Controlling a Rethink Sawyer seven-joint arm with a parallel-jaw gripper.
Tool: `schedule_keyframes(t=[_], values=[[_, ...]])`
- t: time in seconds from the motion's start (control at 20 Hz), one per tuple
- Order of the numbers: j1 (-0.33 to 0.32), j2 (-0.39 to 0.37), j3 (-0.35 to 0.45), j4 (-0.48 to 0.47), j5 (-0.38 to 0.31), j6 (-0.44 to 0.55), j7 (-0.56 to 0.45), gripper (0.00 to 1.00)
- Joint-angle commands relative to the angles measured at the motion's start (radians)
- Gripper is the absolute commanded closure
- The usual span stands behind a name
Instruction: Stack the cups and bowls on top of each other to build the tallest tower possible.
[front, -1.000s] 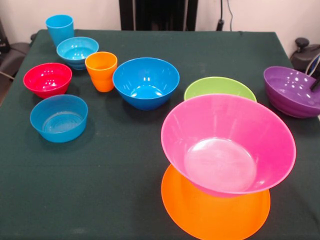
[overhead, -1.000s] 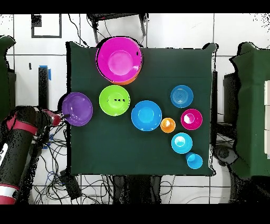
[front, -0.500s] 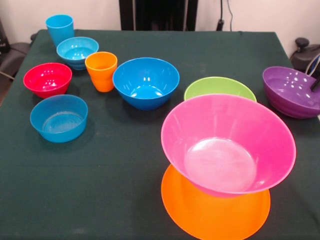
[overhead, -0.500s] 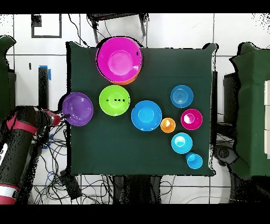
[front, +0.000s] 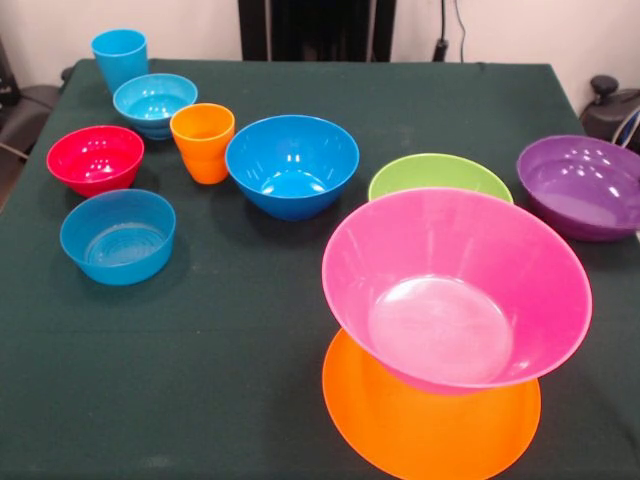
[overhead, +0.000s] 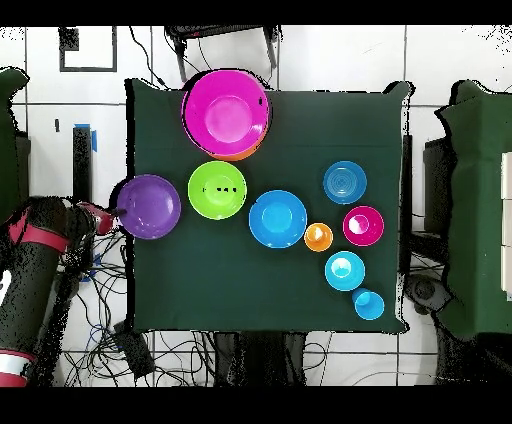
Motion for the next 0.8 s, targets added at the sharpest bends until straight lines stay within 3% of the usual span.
schedule_keyframes(t=[0.05, 0.2, 0.8], values=[[-0.053, 0.005, 0.117, 0.005, -0.018, -0.008, 0.084, 1.00], [-0.074, -0.021, 0.130, 0.021, -0.030, 0.010, 0.035, 1.00], [-0.145, -0.257, 0.179, 0.219, -0.104, 0.038, -0.165, 1.00]])
